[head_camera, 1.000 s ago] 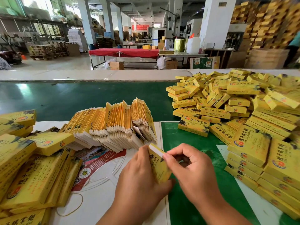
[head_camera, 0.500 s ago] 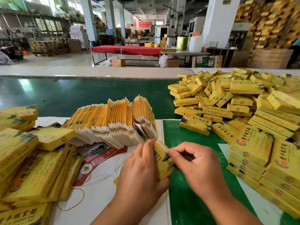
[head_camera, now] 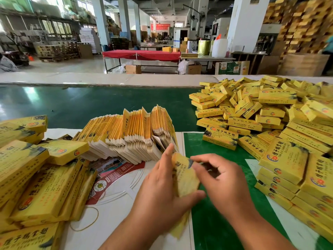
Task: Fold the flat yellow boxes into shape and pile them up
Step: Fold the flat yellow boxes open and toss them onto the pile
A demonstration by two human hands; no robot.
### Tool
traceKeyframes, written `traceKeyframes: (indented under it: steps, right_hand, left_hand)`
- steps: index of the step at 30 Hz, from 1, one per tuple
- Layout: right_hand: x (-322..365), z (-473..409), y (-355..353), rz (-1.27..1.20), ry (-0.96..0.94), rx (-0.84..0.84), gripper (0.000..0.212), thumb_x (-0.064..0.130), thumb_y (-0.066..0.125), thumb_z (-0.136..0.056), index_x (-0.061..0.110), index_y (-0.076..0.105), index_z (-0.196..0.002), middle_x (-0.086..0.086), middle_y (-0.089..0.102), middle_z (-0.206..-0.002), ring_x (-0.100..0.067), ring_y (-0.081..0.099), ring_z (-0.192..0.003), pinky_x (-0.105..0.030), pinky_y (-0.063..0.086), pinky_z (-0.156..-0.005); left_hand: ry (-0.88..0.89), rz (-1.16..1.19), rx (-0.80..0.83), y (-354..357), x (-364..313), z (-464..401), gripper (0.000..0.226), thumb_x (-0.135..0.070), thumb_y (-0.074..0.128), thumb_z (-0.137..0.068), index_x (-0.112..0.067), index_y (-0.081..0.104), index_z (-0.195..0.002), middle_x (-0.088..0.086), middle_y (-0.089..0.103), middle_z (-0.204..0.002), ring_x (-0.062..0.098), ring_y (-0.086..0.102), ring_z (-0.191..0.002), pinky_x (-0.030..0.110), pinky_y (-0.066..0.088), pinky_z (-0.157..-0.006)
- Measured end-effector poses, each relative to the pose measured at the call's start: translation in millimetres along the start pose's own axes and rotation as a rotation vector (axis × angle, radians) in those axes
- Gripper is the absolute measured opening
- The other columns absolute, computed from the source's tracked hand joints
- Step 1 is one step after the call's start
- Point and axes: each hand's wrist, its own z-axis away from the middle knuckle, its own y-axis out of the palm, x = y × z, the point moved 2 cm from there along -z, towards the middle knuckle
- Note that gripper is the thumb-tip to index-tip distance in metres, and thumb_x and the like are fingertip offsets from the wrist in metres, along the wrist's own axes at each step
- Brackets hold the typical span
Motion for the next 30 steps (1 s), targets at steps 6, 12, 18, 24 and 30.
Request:
traceKeyframes:
  steps: [6,12,18,24,30]
  right_hand:
    - [-37.7,-20.7,-20.5,-0.454,0.627,-0.092,0.021,0.002,0.063,-0.091,0.011,0.074,-0.076,-0.010,0.070,-0.072,-0.016,0.064,-0.062,-0.029,0.052,-0.053]
    - [-36.1,-3.2,4.9,-0.503,0.804,0.263,0.027,0.008,0.054,-0.096,0.008,0.072,-0.076,-0.010,0.071,-0.069,-0.019,0.063,-0.053,-0.030,0.053,-0.048]
    - [-19.2,-5.0,-5.9,-0.339,0.121,0.233,0.020,0.042,0.060,-0.091,0.033,0.067,-0.108,0.004,0.073,-0.103,-0.012,0.067,-0.102,-0.022,0.054,-0.086]
    - [-21.5,-0.5,0.2,-0.322,-0.053,0.128,0.028,0.033,0.068,-0.084,0.035,0.056,-0.109,0.006,0.074,-0.104,-0.016,0.071,-0.096,-0.021,0.055,-0.080]
    - [-21.4,-1.3,-2.0,-0.195,-0.097,0.097,0.026,0.041,0.067,-0.084,0.044,0.064,-0.110,0.020,0.071,-0.104,-0.002,0.069,-0.096,-0.013,0.054,-0.079]
  left_hand:
    - [0.207,0.362,0.276,-35.3,-3.3,-2.4,0.080,-0.063,0.076,-0.065,-0.044,0.045,-0.136,-0.025,0.038,-0.148,0.002,0.036,-0.138,0.038,0.033,-0.110]
    - [0.257,0.278,-0.029,-35.4,-4.0,-7.5,0.027,-0.042,0.071,-0.080,-0.035,0.068,-0.105,-0.020,0.071,-0.105,0.003,0.065,-0.104,0.016,0.050,-0.086]
    - [-0.022,0.359,0.009,-27.7,19.7,-16.4,0.013,-0.023,0.070,-0.083,-0.026,0.072,-0.095,-0.014,0.075,-0.093,0.003,0.071,-0.089,0.026,0.058,-0.081]
    - [-0.028,0.368,-0.058,-18.1,22.1,-14.6,0.036,-0.027,0.070,-0.080,-0.051,0.057,-0.105,-0.023,0.073,-0.095,-0.003,0.068,-0.091,0.015,0.057,-0.073]
    - [0.042,0.438,-0.120,-13.2,20.9,-12.4,0.034,-0.029,0.067,-0.077,-0.044,0.054,-0.104,-0.015,0.070,-0.102,0.010,0.069,-0.095,0.025,0.060,-0.069]
